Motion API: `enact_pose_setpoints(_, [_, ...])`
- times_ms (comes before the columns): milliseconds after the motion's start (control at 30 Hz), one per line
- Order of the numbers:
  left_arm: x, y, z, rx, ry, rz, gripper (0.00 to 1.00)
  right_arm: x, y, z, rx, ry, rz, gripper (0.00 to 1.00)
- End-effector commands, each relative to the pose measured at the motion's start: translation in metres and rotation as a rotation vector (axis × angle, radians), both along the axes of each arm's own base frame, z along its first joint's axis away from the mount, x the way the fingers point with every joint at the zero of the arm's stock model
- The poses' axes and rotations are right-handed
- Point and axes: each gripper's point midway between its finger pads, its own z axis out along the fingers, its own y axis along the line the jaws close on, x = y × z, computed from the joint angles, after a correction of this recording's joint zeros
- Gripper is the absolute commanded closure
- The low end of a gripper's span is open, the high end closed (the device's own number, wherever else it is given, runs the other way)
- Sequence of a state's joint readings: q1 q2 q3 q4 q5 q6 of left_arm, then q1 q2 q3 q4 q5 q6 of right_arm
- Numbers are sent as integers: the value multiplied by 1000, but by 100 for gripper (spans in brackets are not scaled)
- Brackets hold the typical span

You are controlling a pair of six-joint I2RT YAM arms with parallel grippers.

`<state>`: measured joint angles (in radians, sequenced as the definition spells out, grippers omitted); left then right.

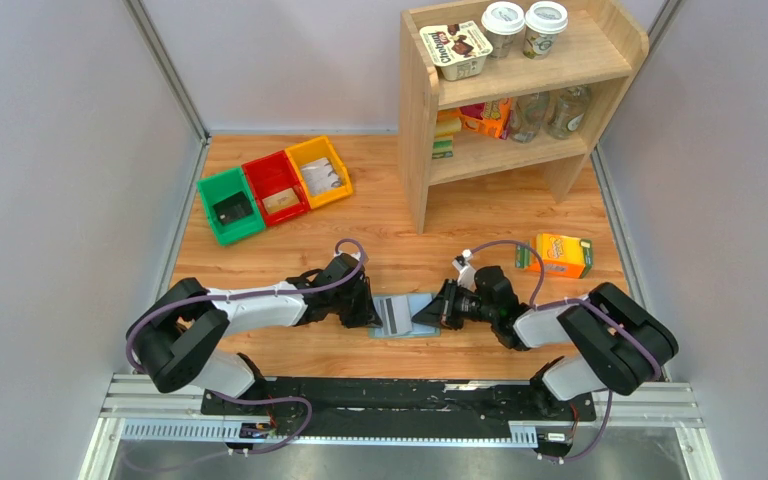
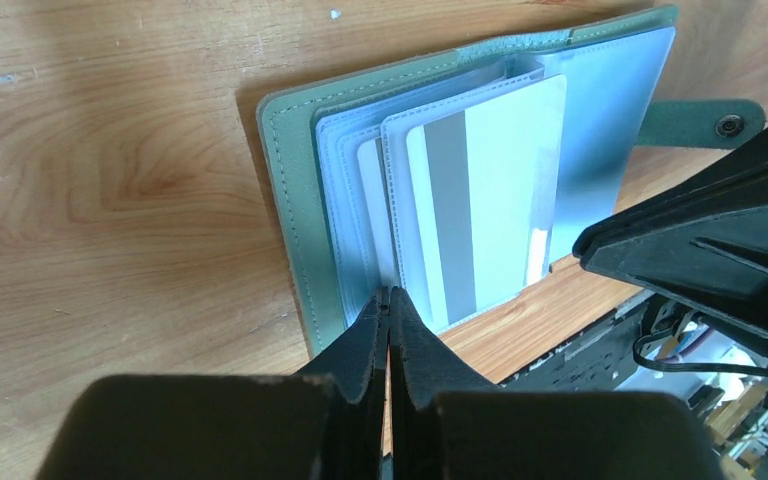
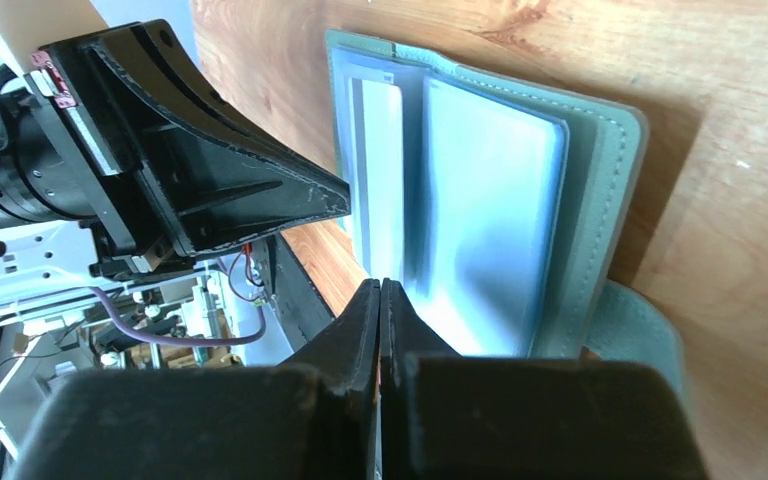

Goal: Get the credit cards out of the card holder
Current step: Remove the credit card from the card holder.

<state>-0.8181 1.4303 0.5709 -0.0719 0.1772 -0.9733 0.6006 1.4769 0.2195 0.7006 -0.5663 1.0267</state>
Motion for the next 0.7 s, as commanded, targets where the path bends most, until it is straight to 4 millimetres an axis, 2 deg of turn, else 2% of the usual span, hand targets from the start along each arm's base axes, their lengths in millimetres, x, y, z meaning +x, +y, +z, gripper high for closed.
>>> enact_pose_setpoints(0, [-3, 18, -8, 90, -7, -4, 98, 5, -6, -3, -62, -34, -7, 100])
enact_pose_setpoints(100, [-1, 16, 0, 87, -24, -11, 97, 5, -6, -5, -68, -28, -4, 100])
enact_pose_setpoints(133, [3, 14, 9, 75, -50, -14, 97, 4, -3, -4, -60, -25, 12, 94])
enact_pose_setpoints(267, [8, 12, 19, 70, -77, -20, 97, 8, 4, 6, -25, -53, 29, 78])
enact_pose_setpoints(467, [13, 10, 37, 52, -113, -15, 96, 16, 8, 21, -13, -93, 28, 72])
enact_pose_setpoints(567, [19, 3, 54, 14, -153, -26, 96, 17, 10, 21, -15, -96, 34, 71])
enact_pose_setpoints(667, [23, -6, 60, -4, -165, -46, 96, 17, 13, 17, -18, -84, 42, 70])
